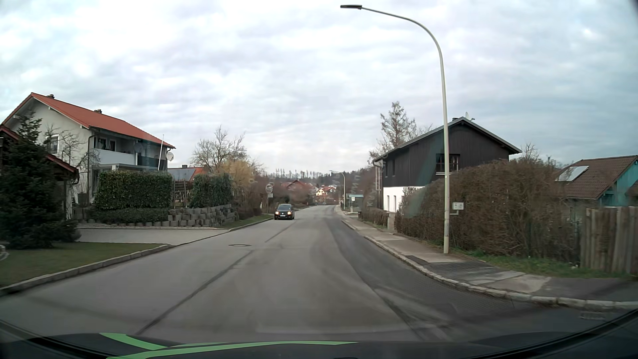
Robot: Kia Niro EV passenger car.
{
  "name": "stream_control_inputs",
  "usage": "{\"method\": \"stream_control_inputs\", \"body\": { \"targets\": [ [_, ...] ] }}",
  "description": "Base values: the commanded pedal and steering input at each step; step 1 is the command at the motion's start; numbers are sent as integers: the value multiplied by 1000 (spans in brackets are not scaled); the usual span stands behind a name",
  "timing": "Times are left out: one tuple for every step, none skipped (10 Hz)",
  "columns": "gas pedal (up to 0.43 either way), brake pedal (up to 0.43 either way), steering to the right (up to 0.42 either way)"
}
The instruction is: Follow the waypoints while adhering to traffic rules and regulations
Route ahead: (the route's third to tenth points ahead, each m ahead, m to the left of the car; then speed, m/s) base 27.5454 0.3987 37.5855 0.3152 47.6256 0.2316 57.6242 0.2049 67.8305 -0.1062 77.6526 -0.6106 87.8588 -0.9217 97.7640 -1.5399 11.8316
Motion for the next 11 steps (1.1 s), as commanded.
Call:
{"method": "stream_control_inputs", "body": {
  "targets": [
    [0, 0, 1],
    [0, 0, 1],
    [0, 0, 1],
    [0, 0, 1],
    [0, 0, 1],
    [8, 0, 1],
    [8, 0, 1],
    [8, 0, 1],
    [20, 0, 1],
    [28, 0, 1],
    [28, 0, 1]
  ]
}}
